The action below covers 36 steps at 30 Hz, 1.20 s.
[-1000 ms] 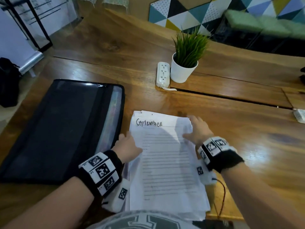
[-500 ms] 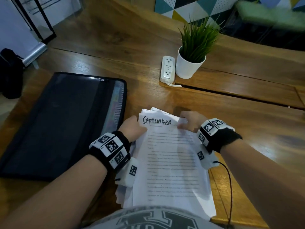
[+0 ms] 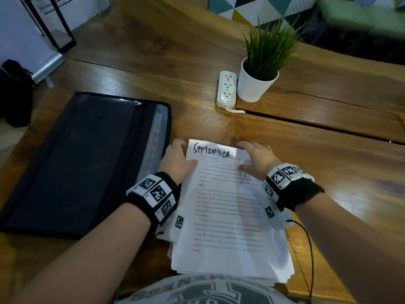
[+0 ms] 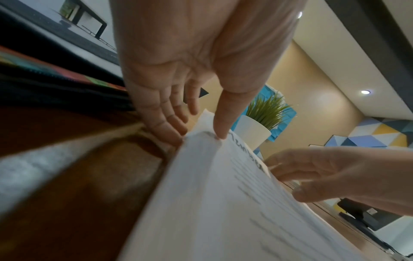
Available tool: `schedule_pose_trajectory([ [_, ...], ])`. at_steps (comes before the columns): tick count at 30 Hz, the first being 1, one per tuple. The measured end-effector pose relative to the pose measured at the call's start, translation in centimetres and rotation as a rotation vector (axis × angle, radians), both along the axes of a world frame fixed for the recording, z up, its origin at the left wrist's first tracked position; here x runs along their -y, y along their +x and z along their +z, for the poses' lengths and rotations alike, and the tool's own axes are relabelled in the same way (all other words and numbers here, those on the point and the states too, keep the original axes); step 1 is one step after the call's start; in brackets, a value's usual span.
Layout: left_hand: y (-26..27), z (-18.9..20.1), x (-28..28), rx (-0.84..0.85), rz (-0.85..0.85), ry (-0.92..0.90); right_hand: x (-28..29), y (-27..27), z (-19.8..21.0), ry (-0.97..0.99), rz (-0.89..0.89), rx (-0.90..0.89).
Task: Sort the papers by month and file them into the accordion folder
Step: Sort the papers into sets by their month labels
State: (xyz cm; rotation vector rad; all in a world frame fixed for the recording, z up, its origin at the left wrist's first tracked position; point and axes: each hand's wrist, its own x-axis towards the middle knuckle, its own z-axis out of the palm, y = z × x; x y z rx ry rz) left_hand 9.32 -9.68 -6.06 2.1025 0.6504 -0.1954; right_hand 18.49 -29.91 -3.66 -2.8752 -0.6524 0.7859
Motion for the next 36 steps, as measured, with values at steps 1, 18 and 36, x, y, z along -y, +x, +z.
schedule_pose_trajectory([
  [1,-0.1,0.1,0.1,0.046,-0.011,0.021,0.2,-0.2,-0.1,0.030,0.028,0.013],
  [18,-0.5,0.3,0.0,0.218,-0.076,-0.093,-0.6,-3.7,0.3,0.406,0.192,0.013],
  [36,-0.3,1.1,1.4,0.451,-0.014,0.216,0.9,-4.5,-1.4,0.621,-0.072,0.114],
])
